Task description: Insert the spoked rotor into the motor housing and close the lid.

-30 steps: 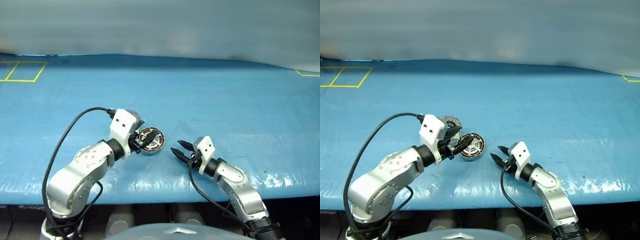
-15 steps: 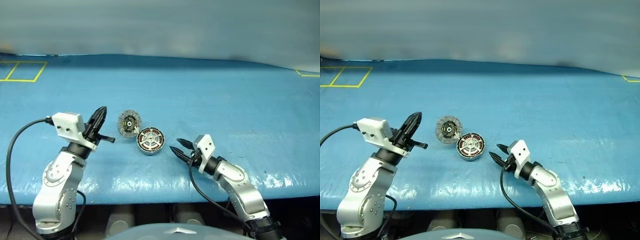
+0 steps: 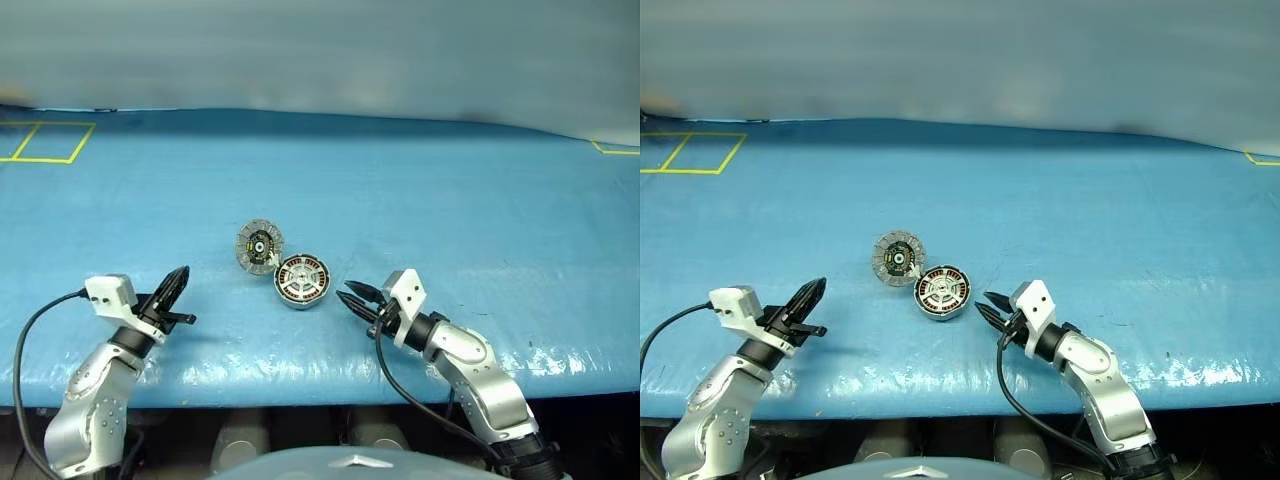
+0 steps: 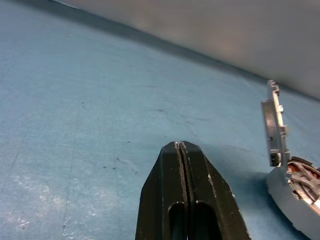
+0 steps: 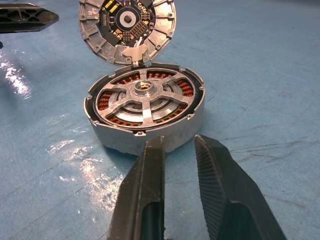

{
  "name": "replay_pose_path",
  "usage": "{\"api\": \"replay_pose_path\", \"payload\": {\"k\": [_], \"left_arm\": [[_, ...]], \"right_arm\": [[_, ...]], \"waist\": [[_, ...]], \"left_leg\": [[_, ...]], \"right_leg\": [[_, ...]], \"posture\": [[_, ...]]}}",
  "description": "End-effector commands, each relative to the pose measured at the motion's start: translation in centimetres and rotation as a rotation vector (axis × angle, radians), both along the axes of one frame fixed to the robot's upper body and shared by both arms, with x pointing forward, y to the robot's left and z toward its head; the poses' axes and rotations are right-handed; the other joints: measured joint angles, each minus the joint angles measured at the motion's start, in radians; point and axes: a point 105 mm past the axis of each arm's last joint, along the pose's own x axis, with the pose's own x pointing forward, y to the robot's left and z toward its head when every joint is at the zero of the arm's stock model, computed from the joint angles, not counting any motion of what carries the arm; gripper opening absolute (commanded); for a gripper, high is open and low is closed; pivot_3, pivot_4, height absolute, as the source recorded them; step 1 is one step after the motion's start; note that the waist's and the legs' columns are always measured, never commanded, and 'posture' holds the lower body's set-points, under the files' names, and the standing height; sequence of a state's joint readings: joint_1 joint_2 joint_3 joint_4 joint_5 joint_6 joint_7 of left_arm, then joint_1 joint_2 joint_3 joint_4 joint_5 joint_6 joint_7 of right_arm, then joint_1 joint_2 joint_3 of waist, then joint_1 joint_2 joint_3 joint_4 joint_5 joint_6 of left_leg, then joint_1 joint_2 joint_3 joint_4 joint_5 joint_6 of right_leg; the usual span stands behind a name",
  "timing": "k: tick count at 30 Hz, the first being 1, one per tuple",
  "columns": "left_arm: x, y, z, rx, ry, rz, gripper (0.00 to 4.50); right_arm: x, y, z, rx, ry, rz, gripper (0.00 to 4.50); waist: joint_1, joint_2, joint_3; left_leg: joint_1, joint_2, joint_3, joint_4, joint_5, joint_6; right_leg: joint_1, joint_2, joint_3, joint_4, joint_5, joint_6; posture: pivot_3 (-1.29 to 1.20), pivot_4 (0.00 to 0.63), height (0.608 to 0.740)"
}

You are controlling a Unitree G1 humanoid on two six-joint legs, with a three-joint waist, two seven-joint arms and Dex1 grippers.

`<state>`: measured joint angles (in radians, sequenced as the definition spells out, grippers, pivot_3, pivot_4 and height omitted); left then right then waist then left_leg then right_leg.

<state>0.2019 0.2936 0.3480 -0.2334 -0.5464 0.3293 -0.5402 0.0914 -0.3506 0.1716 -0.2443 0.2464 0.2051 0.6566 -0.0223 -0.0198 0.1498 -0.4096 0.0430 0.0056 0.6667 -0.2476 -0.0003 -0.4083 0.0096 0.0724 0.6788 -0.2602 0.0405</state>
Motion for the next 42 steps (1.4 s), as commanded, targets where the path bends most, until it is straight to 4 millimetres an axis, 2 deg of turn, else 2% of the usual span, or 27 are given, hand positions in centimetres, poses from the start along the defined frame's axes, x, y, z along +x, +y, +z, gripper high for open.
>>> {"api": "replay_pose_path", "payload": {"k": [1, 3, 8, 12, 22, 31, 36, 42], "left_arm": [[1.6, -0.4, 0.0, 0.115, -0.05, -0.049, 0.0], [3.1, -0.8, -0.2, 0.182, -0.061, -0.063, 0.0], [5.7, -3.3, 0.7, 0.23, -0.125, -0.186, 0.0], [6.8, -4.9, 1.6, 0.239, -0.167, -0.255, 0.0], [6.3, -8.7, 5.4, 0.173, -0.31, -0.474, 0.0], [5.7, -12.8, 7.0, 0.137, -0.325, -0.68, 0.0], [5.1, -14.7, 6.0, 0.098, -0.283, -0.732, 0.0], [5.2, -15.6, 4.1, 0.042, -0.211, -0.699, 0.0]], "right_arm": [[0.1, 0.3, 1.3, 0.016, -0.049, 0.018, 0.04], [0.2, 0.3, 1.4, 0.013, -0.054, 0.016, 0.04], [0.3, 0.0, 1.5, 0.007, -0.064, -0.012, 0.04], [0.2, -0.3, 1.4, 0.005, -0.062, -0.03, 0.04], [0.0, -0.4, 0.9, 0.004, -0.049, -0.046, 0.04], [0.2, -0.3, 0.9, 0.002, -0.05, -0.055, 0.04], [0.1, -0.5, 0.7, 0.0, -0.049, -0.07, 0.04], [0.1, -0.5, 0.7, 0.0, -0.049, -0.08, 0.04]], "waist": [[0.001, 0.0, 0.0], [0.003, 0.0, 0.0], [0.002, 0.0, 0.0], [0.0, 0.0, 0.0], [-0.001, 0.0, 0.0], [0.0, 0.0, 0.0], [0.0, 0.0, 0.0], [0.0, 0.0, 0.0]], "left_leg": [[0.0, 0.0, 0.0, 0.0, 0.0, 0.0], [0.0, 0.0, 0.0, 0.0, 0.0, 0.0], [-0.001, 0.0, 0.0, 0.0, 0.0, 0.0], [-0.001, 0.0, 0.0, -0.001, 0.0, 0.0], [-0.001, 0.0, 0.0, -0.001, 0.0, 0.0], [-0.001, 0.0, -0.001, -0.001, 0.0, 0.0], [-0.001, 0.0, -0.001, -0.001, 0.0, 0.0], [-0.001, 0.0, -0.001, -0.001, 0.0, 0.0]], "right_leg": [[0.0, 0.0, 0.0, 0.0, 0.0, 0.0], [0.0, 0.0, 0.0, 0.0, 0.0, 0.0], [0.0, 0.0, 0.0, 0.0, 0.005, 0.002], [-0.001, 0.001, -0.001, 0.0, 0.006, 0.002], [-0.001, 0.0, -0.001, 0.0, 0.006, 0.002], [0.0, 0.0, -0.001, 0.0, 0.006, 0.003], [0.0, 0.001, -0.001, 0.0, 0.006, 0.002], [0.0, 0.001, -0.001, 0.0, 0.006, 0.003]], "posture": [[0.0, 0.15, 0.74], [0.0, 0.15, 0.74], [0.0, 0.15, 0.74], [0.0, 0.15, 0.74], [0.0, 0.15, 0.74], [0.0, 0.15, 0.74], [0.0, 0.15, 0.74], [0.0, 0.15, 0.74]]}}
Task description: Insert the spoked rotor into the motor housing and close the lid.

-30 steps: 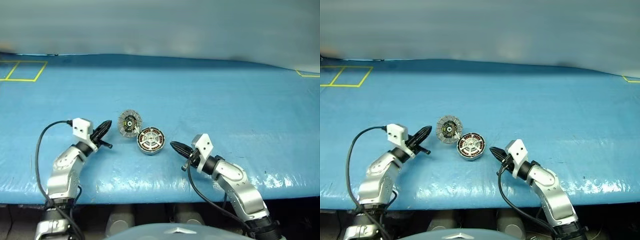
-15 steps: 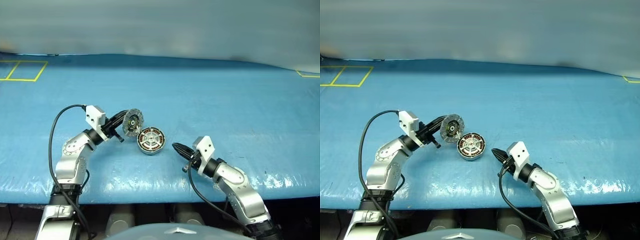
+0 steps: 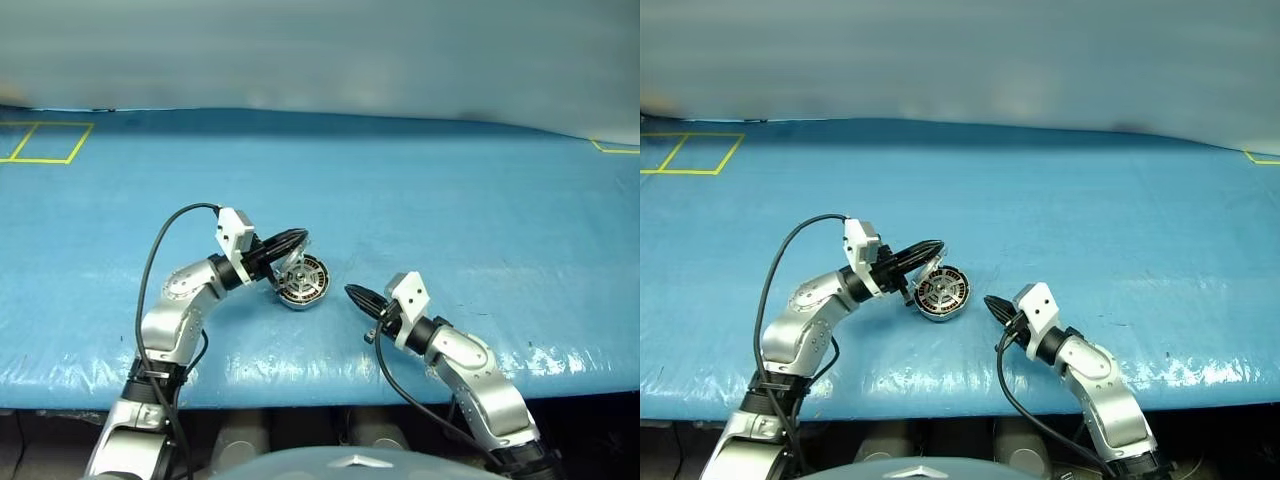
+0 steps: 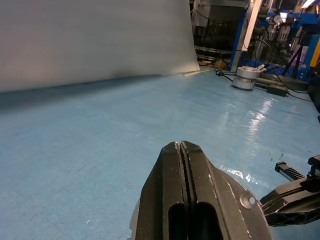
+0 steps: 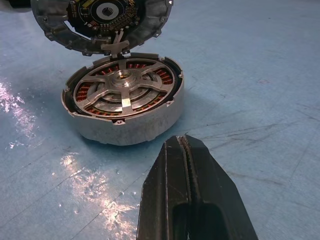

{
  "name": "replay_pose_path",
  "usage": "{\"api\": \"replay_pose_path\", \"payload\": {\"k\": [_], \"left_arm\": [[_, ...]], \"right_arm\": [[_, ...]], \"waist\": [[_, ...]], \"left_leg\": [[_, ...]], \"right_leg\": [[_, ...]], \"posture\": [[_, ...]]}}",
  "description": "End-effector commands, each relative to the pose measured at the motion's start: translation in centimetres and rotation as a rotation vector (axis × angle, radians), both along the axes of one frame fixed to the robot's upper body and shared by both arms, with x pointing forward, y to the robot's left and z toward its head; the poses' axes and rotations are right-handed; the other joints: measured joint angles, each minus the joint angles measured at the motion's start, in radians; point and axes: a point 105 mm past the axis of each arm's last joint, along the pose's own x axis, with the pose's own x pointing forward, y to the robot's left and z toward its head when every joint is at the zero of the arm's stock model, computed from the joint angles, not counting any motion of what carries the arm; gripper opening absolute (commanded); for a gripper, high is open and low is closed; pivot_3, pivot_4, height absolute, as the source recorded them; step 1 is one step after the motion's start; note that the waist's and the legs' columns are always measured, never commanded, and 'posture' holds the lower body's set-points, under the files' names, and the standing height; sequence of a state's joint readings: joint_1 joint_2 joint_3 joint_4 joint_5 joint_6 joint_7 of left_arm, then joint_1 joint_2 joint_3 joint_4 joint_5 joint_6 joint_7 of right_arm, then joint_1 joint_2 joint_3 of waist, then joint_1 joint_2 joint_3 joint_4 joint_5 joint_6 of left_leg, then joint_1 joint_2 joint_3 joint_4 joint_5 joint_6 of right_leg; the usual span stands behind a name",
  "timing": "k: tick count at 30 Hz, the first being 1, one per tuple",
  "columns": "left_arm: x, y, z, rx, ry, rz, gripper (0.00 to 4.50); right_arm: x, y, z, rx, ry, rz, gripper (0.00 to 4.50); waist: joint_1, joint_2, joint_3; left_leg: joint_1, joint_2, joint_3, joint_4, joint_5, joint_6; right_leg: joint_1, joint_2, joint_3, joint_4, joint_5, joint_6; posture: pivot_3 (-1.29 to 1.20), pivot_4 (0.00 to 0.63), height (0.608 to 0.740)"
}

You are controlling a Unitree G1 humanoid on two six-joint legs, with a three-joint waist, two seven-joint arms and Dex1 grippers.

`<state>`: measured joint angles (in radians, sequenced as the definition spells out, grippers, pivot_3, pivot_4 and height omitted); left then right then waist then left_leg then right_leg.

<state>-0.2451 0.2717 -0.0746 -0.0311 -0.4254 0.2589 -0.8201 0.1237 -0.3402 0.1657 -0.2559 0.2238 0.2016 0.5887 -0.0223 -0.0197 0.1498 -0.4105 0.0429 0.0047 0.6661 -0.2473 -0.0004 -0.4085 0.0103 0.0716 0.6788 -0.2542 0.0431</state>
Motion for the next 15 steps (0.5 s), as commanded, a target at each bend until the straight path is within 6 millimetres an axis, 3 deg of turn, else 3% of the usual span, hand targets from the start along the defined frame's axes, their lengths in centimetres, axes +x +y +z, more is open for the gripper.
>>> {"api": "replay_pose_path", "payload": {"k": [1, 15], "left_arm": [[0.2, -0.4, -0.3, -0.016, 0.024, 0.019, 0.0], [0.1, -1.4, -3.4, 0.078, 0.127, 0.014, 0.0]], "right_arm": [[0.2, 0.1, 1.1, 0.013, -0.053, -0.001, 0.04], [0.4, 0.2, 1.1, 0.013, -0.059, -0.011, 0.04]], "waist": [[0.0, 0.0, 0.0], [0.0, 0.0, 0.0]], "left_leg": [[0.0, 0.0, 0.0, 0.0, 0.0, 0.0], [0.0, 0.0, 0.0, 0.0, 0.0, 0.0]], "right_leg": [[0.0, 0.0, 0.0, 0.0, 0.0, 0.0], [0.0, 0.0, 0.0, 0.0, 0.0, 0.001]], "posture": [[0.0, 0.15, 0.74], [0.0, 0.15, 0.74]]}}
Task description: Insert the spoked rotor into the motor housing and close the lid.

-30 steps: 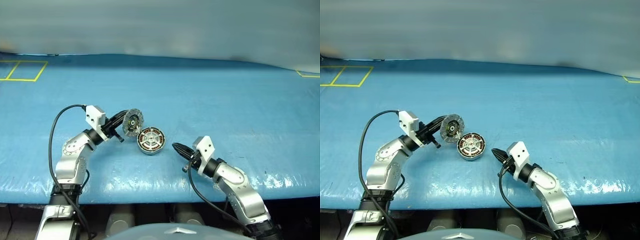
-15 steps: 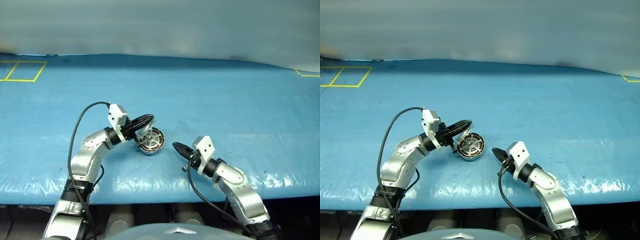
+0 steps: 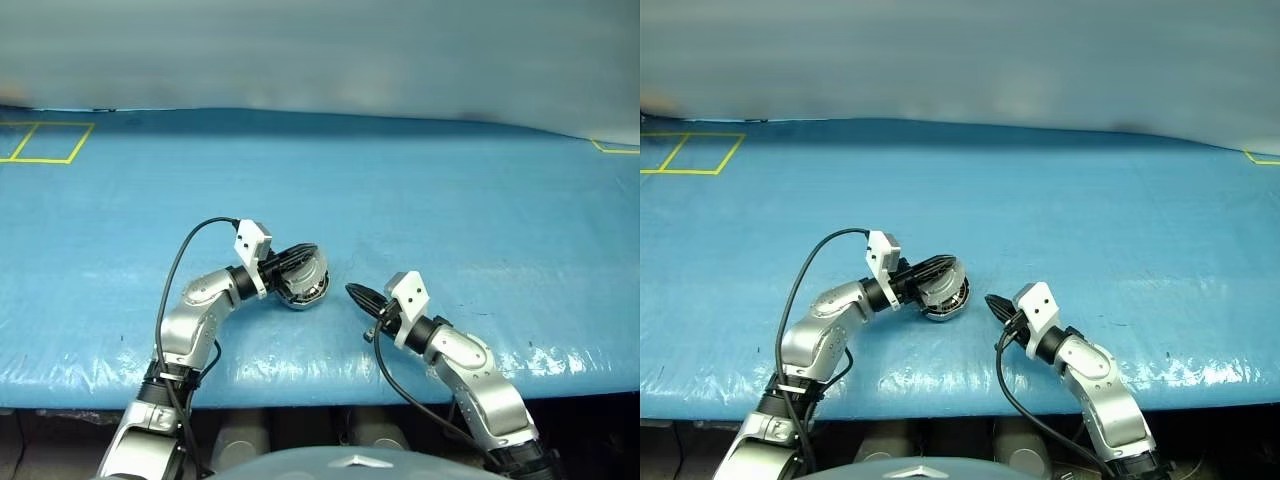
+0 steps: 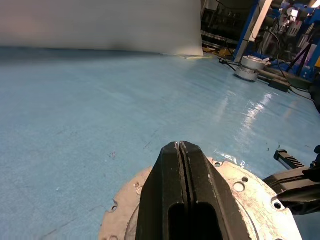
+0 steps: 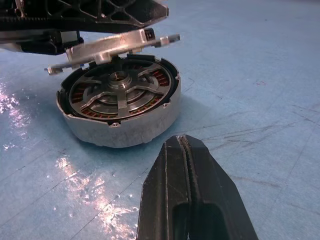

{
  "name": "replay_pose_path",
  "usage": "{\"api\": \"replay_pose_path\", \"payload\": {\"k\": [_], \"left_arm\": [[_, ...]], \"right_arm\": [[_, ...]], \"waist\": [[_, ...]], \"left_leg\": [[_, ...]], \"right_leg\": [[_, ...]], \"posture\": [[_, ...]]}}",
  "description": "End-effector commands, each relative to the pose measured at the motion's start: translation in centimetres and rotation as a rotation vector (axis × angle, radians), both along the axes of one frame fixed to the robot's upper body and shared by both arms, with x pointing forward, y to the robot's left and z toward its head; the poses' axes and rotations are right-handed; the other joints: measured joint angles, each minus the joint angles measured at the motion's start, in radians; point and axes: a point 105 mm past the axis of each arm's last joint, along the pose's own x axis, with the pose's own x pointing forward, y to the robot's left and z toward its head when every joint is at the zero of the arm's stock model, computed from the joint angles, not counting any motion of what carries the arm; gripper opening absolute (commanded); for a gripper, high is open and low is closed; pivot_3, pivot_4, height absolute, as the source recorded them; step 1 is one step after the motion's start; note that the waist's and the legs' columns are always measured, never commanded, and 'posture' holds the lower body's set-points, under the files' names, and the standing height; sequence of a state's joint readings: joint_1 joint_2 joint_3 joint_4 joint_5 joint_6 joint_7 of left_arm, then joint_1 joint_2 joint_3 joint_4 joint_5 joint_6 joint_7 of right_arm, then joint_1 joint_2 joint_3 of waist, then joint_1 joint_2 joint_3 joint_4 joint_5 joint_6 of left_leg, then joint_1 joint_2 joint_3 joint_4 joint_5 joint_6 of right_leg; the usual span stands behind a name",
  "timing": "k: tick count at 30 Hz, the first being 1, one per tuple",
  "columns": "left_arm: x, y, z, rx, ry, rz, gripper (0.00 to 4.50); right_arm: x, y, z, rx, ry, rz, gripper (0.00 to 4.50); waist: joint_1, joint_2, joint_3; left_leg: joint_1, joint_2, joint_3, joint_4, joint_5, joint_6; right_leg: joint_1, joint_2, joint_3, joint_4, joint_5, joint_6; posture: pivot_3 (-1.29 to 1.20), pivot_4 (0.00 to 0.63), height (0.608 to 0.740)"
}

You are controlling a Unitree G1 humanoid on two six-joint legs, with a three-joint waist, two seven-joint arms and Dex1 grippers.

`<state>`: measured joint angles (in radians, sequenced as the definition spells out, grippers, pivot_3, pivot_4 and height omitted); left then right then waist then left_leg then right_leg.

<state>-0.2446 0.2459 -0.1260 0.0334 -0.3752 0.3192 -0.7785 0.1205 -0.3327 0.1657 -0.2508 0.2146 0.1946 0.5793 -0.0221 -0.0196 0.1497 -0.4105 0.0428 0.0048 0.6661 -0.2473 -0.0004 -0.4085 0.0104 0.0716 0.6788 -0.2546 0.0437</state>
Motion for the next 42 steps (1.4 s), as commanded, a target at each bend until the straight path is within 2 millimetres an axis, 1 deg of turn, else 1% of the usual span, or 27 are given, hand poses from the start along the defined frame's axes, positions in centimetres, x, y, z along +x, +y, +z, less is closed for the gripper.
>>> {"api": "replay_pose_path", "payload": {"k": [1, 8, 10, 13, 17, 20, 24, 26, 28, 31, 34, 38, 40, 42], "left_arm": [[0.1, -0.4, -0.5, 0.026, -0.004, 0.008, 0.0], [0.8, -0.4, -1.0, 0.049, -0.009, 0.071, 0.0], [0.5, -0.6, -0.4, 0.022, -0.02, 0.058, 0.0], [-0.3, -0.8, 1.6, -0.088, -0.041, 0.029, 0.0], [-2.3, -0.5, 4.6, -0.207, -0.085, -0.022, 0.0], [-3.4, 0.5, 6.2, -0.267, -0.087, -0.018, 0.0], [-4.4, 2.3, 6.6, -0.223, -0.119, 0.043, 0.0], [-4.5, 3.6, 6.7, -0.179, -0.166, 0.127, 0.0], [-4.3, 4.9, 6.5, -0.098, -0.242, 0.247, 0.0], [-4.8, 6.4, 6.1, -0.081, -0.271, 0.367, 0.0], [-6.1, 7.2, 4.9, -0.047, -0.262, 0.425, 0.0], [-7.6, 7.9, 2.8, 0.041, -0.255, 0.478, 0.0], [-8.3, 7.5, 2.2, 0.035, -0.24, 0.463, 0.0], [-8.8, 7.3, 1.9, 0.001, -0.216, 0.444, 0.0]], "right_arm": [[0.3, 0.3, 1.0, 0.015, -0.052, -0.001, 0.04], [0.3, 0.4, 1.0, 0.018, -0.056, -0.001, 0.04], [0.3, 0.4, 1.1, 0.023, -0.051, -0.005, 0.04], [0.3, 0.0, 1.2, 0.032, -0.029, -0.025, 0.04], [0.4, -0.3, 1.8, 0.042, 0.01, -0.029, 0.04], [0.5, -0.3, 2.1, 0.043, 0.058, -0.005, 0.04], [0.9, -0.1, 3.1, 0.028, 0.05, 0.05, 0.04], [1.3, 0.1, 3.7, 0.032, 0.047, 0.078, 0.04], [1.6, 0.3, 4.2, 0.017, 0.036, 0.111, 0.04], [2.1, 0.8, 4.8, -0.009, 0.006, 0.171, 0.04], [2.7, 1.3, 4.9, -0.056, -0.026, 0.231, 0.62], [3.5, 2.1, 4.8, -0.12, -0.086, 0.292, 1.9], [4.4, 2.2, 4.8, -0.201, -0.183, 0.286, 2.6], [4.4, 2.7, 4.7, -0.2, -0.17, 0.34, 3.26]], "waist": [[0.0, 0.0, 0.0], [0.001, 0.0, 0.0], [0.001, 0.001, -0.001], [0.001, 0.001, -0.001], [0.0, 0.001, 0.0], [-0.003, 0.001, 0.0], [-0.006, 0.001, 0.0], [-0.006, 0.001, 0.0], [-0.005, 0.001, 0.0], [-0.004, 0.001, 0.0], [-0.004, 0.001, 0.0], [-0.005, 0.001, 0.0], [-0.004, 0.001, 0.0], [-0.003, 0.001, 0.0]], "left_leg": [[0.0, 0.0, 0.0, 0.0, 0.0, 0.0], [0.0, 0.0, 0.0, 0.0, 0.0, 0.0], [0.0, 0.0, 0.0, 0.0, 0.0, 0.0], [0.0, 0.0, 0.0, 0.001, 0.0, 0.0], [-0.001, 0.0, 0.0, 0.0, 0.0, 0.0], [-0.001, 0.001, 0.0, 0.0, 0.0, 0.0], [0.001, 0.001, 0.0, 0.0, 0.0, 0.0], [0.001, 0.0, 0.0, 0.0, 0.0, 0.0], [0.001, 0.0, 0.0, 0.0, 0.0, 0.0], [0.0, 0.0, 0.0, 0.0, 0.0, 0.0], [0.0, 0.0, 0.0, -0.001, 0.0, 0.0], [0.001, 0.0, 0.001, -0.001, 0.0, 0.0], [0.001, 0.001, 0.001, -0.001, 0.0, 0.0], [0.001, 0.0, 0.002, 0.0, 0.0, 0.0]], "right_leg": [[0.0, 0.0, 0.0, 0.0, 0.0, 0.0], [0.001, 0.0, 0.0, 0.0, 0.0, 0.0], [0.001, 0.0, 0.0, 0.0, 0.0, 0.0], [0.001, 0.0, 0.0, 0.0, 0.0, 0.001], [-0.001, -0.001, 0.0, 0.0, 0.001, -0.001], [-0.001, -0.001, 0.0, 0.0, 0.001, -0.001], [0.0, 0.0, 0.001, 0.0, -0.001, 0.001], [0.0, 0.0, 0.001, 0.0, -0.001, 0.001], [0.0, 0.0, 0.001, 0.0, -0.001, 0.001], [0.0, 0.0, 0.001, 0.0, 0.0, 0.0], [0.0, -0.001, 0.001, -0.001, 0.0, -0.001], [-0.001, -0.001, 0.001, -0.001, 0.0, -0.001], [-0.001, -0.001, 0.001, -0.001, -0.002, -0.002], [0.0, -0.001, 0.001, -0.001, -0.004, -0.004]], "posture": [[0.0, 0.15, 0.74], [0.0, 0.15, 0.74], [0.0, 0.15, 0.74], [0.0, 0.15, 0.74], [0.0, 0.15, 0.74], [0.0, 0.15, 0.74], [0.0, 0.15, 0.74], [0.0, 0.15, 0.74], [0.0, 0.15, 0.74], [0.0, 0.15, 0.74], [0.0, 0.15, 0.74], [0.0, 0.15, 0.74], [0.0, 0.15, 0.74], [0.0, 0.15, 0.74]]}}
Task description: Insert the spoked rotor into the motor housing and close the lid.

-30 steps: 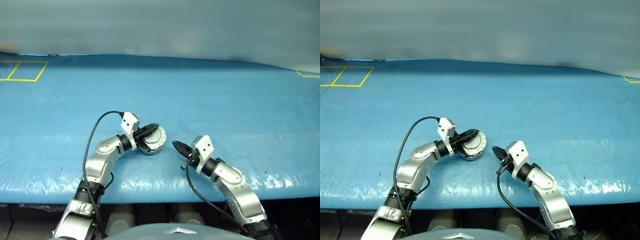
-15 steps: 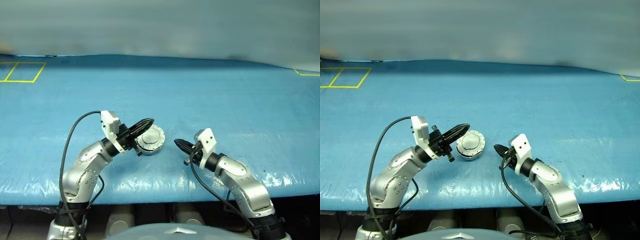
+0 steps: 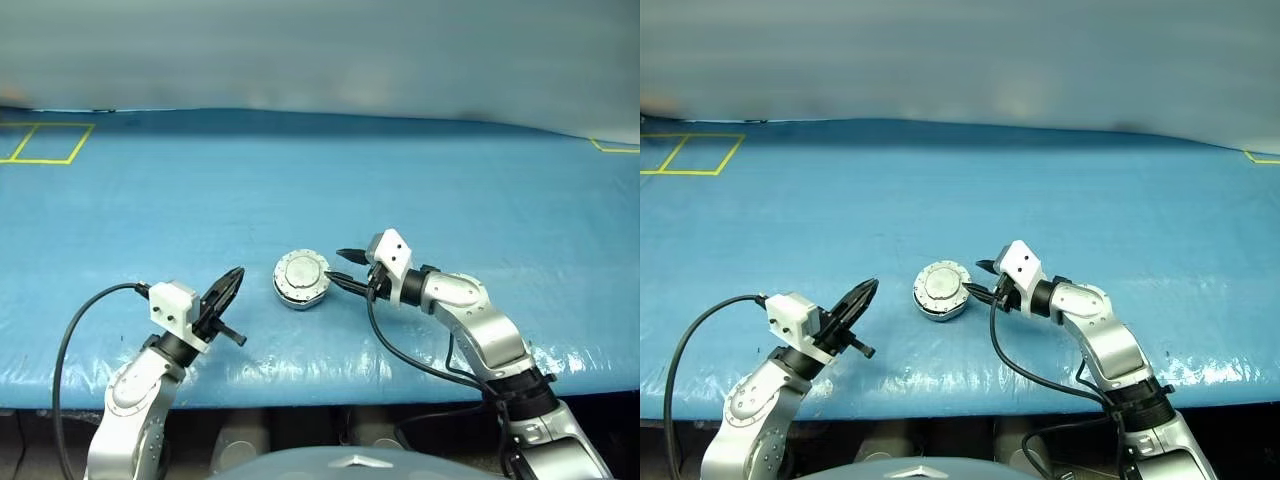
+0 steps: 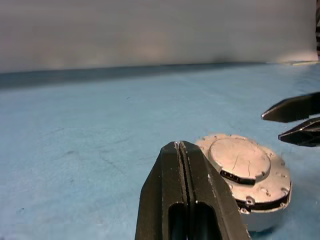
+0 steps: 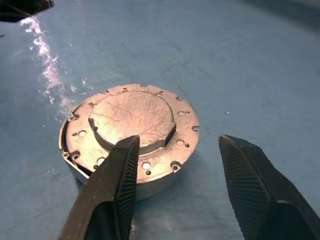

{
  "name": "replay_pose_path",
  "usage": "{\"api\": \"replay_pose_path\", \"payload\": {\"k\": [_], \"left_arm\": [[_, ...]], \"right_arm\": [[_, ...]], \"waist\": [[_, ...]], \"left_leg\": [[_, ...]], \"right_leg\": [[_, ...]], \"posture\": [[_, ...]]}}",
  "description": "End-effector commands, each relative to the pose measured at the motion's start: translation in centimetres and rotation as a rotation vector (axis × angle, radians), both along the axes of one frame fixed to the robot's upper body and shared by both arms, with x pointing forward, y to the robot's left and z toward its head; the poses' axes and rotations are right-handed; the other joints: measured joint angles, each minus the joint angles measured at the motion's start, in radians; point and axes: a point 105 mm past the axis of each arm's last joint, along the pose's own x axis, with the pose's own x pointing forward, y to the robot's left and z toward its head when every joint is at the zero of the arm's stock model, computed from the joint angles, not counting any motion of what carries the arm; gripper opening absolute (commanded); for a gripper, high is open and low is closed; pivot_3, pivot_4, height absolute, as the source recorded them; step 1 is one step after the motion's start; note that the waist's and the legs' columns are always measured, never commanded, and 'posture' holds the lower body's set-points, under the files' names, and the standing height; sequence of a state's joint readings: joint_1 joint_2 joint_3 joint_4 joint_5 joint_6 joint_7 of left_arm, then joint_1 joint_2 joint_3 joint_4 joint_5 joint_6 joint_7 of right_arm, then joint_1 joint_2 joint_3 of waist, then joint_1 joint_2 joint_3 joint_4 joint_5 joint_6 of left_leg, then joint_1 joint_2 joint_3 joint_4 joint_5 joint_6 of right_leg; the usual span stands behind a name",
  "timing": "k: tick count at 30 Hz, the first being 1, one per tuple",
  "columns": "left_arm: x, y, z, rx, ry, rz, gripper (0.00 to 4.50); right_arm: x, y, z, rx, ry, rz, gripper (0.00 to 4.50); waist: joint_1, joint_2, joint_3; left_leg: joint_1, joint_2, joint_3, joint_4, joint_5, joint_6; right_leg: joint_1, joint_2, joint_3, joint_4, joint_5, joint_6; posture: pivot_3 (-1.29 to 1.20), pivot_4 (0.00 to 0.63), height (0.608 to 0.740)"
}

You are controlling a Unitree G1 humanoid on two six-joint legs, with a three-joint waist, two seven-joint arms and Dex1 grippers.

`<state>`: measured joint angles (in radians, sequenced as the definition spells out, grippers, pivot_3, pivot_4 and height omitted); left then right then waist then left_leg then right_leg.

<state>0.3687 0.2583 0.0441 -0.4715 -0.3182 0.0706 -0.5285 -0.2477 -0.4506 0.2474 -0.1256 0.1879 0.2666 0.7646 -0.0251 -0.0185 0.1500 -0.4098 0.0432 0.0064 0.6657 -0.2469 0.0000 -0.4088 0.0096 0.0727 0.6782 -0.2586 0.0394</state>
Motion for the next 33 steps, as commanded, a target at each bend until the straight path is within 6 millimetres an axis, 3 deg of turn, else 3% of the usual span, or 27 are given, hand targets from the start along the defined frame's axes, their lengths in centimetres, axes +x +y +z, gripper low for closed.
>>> {"api": "replay_pose_path", "payload": {"k": [1, 4, 17, 24, 31, 33], "left_arm": [[-0.6, -0.8, 0.9, -0.051, -0.041, -0.036, 0.0], [-0.7, -0.9, 0.8, -0.057, -0.039, -0.033, 0.0], [-1.2, 0.0, 0.5, -0.005, -0.052, -0.007, 0.0], [-2.6, -0.1, -1.8, 0.09, 0.027, -0.038, 0.0], [-2.7, 0.0, -3.5, 0.104, 0.033, 0.019, 0.0], [-2.7, -0.3, -3.8, 0.099, 0.037, 0.023, 0.0]], "right_arm": [[0.1, 0.8, 0.8, -0.006, -0.039, 0.085, 3.55], [0.4, 1.1, 0.3, -0.035, -0.016, 0.138, 4.49], [0.9, 3.1, -0.1, -0.036, 0.063, 0.268, 4.49], [0.7, 4.1, -0.5, -0.026, 0.085, 0.298, 4.49], [1.1, 4.5, -0.3, -0.012, 0.089, 0.295, 4.49], [1.1, 4.6, 0.0, -0.004, 0.091, 0.296, 4.1]], "waist": [[0.0, 0.0, 0.0], [-0.002, 0.0, 0.0], [-0.009, 0.0, 0.0], [-0.011, 0.001, 0.001], [-0.011, 0.001, 0.001], [-0.011, 0.001, 0.001]], "left_leg": [[0.0, 0.0, 0.0, 0.0, 0.0, 0.0], [0.0, 0.0, 0.0, 0.0, 0.0, 0.0], [0.0, 0.0, 0.0, -0.001, 0.0, 0.0], [0.0, 0.0, 0.0, -0.002, 0.0, 0.0], [0.0, 0.0, 0.0, -0.001, 0.0, 0.0], [0.0, 0.0, 0.0, -0.001, 0.0, 0.0]], "right_leg": [[0.0, 0.0, 0.0, 0.0, 0.0, 0.0], [0.0, 0.0, 0.001, 0.0, 0.001, -0.001], [-0.001, 0.0, 0.0, 0.0, 0.004, 0.001], [-0.001, 0.0, 0.0, 0.0, 0.003, 0.0], [-0.001, 0.0, 0.0, 0.0, 0.001, -0.003], [-0.001, 0.0, 0.0, 0.0, 0.001, -0.003]], "posture": [[0.0, 0.15, 0.74], [0.0, 0.15, 0.74], [0.0, 0.15, 0.74], [0.0, 0.15, 0.74], [0.0, 0.15, 0.74], [0.0, 0.15, 0.74]]}}
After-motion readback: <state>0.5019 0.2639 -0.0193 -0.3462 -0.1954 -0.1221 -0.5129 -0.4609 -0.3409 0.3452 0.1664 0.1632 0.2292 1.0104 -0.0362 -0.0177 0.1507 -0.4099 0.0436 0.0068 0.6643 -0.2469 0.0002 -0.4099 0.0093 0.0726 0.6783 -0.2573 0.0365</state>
